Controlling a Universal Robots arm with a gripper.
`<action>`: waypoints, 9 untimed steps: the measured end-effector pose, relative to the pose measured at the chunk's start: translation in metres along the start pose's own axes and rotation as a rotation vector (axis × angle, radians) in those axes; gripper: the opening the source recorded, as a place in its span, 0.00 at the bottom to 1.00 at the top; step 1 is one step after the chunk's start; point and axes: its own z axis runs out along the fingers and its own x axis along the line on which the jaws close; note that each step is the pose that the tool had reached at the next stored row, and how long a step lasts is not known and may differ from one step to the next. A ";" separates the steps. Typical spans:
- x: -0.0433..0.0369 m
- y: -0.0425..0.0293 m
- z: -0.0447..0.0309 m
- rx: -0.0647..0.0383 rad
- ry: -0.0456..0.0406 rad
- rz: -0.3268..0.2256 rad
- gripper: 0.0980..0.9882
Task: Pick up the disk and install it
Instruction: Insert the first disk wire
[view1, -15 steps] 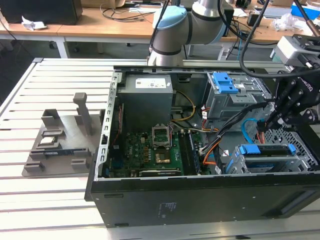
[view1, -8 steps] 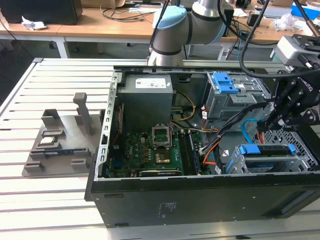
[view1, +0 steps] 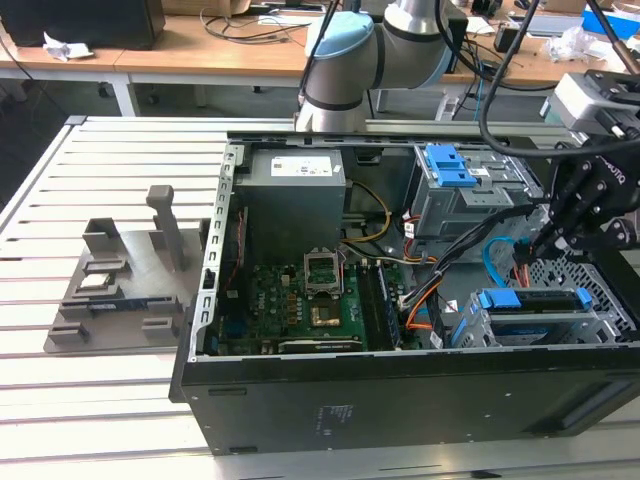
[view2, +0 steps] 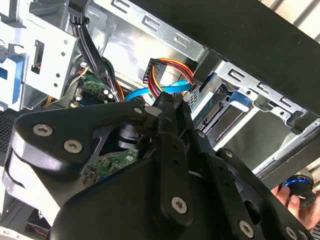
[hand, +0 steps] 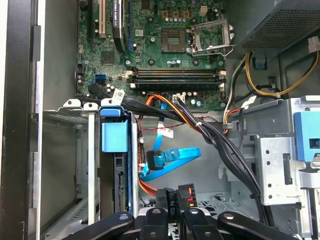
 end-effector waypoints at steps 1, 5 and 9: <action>0.0031 0.0000 -0.0003 0.000 0.0002 0.000 0.10; 0.0215 -0.0005 -0.0014 0.000 0.0015 0.000 0.10; 0.0320 -0.0009 -0.0019 0.000 0.0067 0.000 0.10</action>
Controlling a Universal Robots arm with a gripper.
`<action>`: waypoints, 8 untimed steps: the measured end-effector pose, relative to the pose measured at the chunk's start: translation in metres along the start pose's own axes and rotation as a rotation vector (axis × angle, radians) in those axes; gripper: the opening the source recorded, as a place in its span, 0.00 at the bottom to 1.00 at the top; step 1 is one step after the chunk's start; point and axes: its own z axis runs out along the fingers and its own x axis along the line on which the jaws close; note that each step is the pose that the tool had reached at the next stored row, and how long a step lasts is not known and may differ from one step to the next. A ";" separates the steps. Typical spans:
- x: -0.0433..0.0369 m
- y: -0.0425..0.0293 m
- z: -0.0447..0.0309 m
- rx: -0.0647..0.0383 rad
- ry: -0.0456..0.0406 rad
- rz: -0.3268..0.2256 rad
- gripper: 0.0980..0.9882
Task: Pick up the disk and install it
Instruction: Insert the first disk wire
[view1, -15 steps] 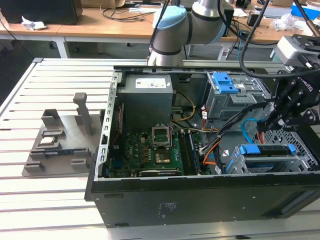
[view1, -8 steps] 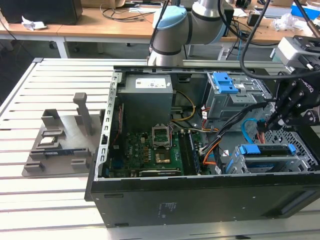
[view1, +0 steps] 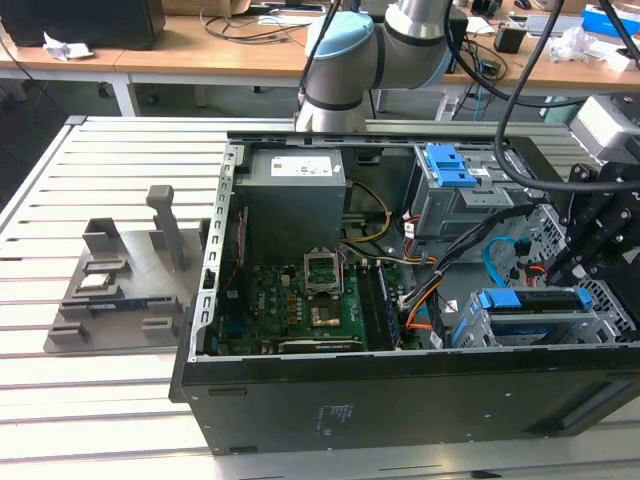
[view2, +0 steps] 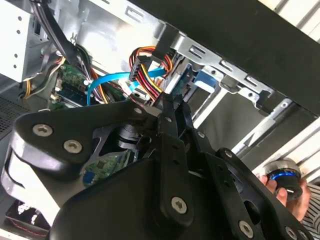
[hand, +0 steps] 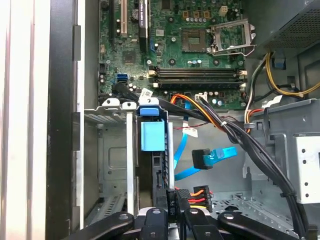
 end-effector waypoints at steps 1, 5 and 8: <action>0.0004 0.0001 -0.0001 0.000 0.0003 0.000 0.10; 0.0006 0.0001 0.0000 0.000 0.0001 0.000 0.10; 0.0007 0.0001 0.0000 0.000 0.0001 0.000 0.19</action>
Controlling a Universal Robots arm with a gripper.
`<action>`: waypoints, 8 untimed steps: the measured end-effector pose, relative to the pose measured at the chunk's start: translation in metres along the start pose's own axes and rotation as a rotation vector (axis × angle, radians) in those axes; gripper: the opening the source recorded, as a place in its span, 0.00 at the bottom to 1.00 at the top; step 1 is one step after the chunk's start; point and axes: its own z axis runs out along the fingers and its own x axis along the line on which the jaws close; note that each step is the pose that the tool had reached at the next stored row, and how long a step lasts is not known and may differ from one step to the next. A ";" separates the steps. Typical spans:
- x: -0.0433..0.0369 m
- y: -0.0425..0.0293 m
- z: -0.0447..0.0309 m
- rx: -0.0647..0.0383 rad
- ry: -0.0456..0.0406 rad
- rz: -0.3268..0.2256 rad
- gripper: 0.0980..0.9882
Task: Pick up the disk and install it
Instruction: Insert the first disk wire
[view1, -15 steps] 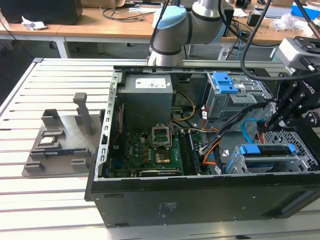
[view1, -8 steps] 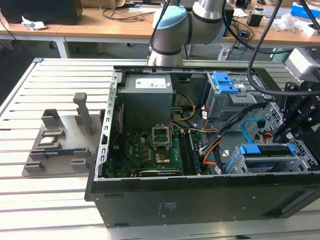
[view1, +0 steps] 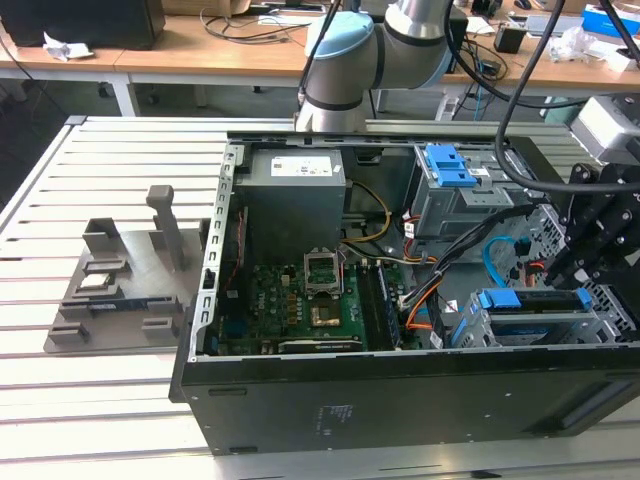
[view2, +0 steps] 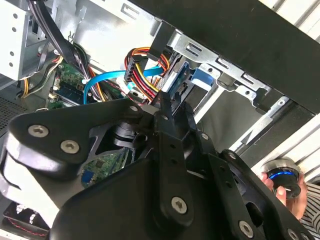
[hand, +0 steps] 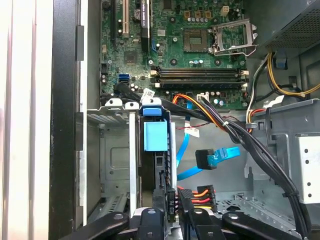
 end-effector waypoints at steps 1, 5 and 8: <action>0.0000 0.0000 0.0000 0.000 0.0000 0.000 0.19; 0.0002 0.0000 0.0000 0.000 0.0000 0.000 0.07; 0.0004 0.0000 0.0000 0.000 0.0001 0.000 0.07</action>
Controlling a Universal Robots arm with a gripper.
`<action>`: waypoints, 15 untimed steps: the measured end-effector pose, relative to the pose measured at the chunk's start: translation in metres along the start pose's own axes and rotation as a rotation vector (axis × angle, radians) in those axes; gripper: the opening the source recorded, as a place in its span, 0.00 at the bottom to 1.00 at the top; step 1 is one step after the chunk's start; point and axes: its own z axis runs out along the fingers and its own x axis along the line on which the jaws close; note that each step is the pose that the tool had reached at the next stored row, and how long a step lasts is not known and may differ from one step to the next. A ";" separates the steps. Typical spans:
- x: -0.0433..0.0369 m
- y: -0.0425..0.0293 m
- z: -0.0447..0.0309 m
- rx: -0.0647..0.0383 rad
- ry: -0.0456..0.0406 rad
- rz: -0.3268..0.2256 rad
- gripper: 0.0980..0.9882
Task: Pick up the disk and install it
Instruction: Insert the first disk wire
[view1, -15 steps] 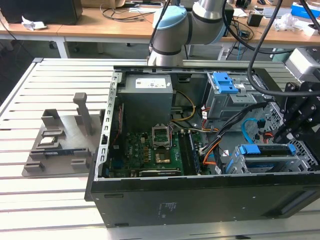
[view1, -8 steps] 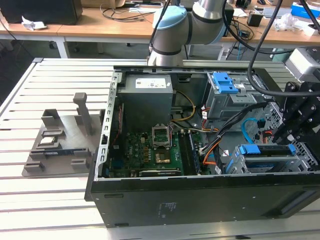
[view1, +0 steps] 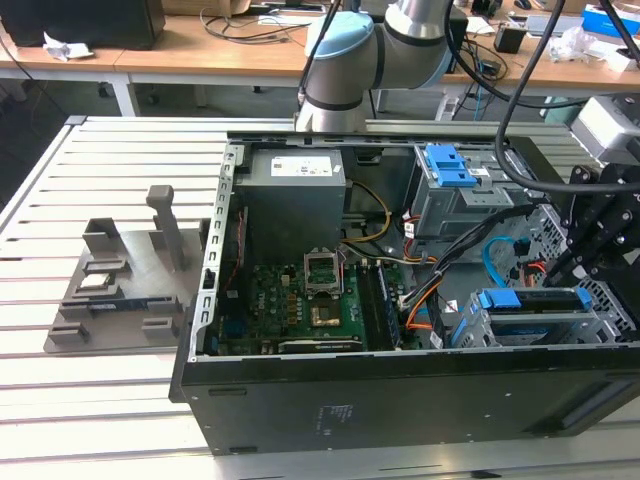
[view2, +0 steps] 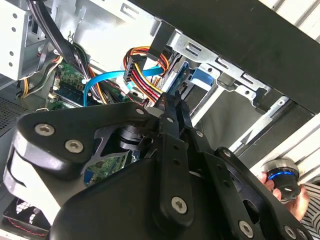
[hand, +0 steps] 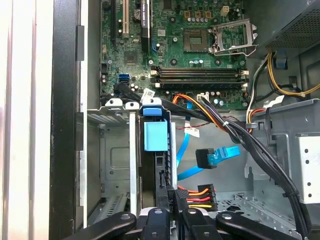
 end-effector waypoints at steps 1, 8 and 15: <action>0.0003 0.0000 0.0000 0.000 0.0033 0.000 0.07; -0.0033 -0.0028 0.0038 0.000 0.0376 0.011 0.07; -0.0044 -0.0049 0.0058 0.000 0.0441 0.018 0.07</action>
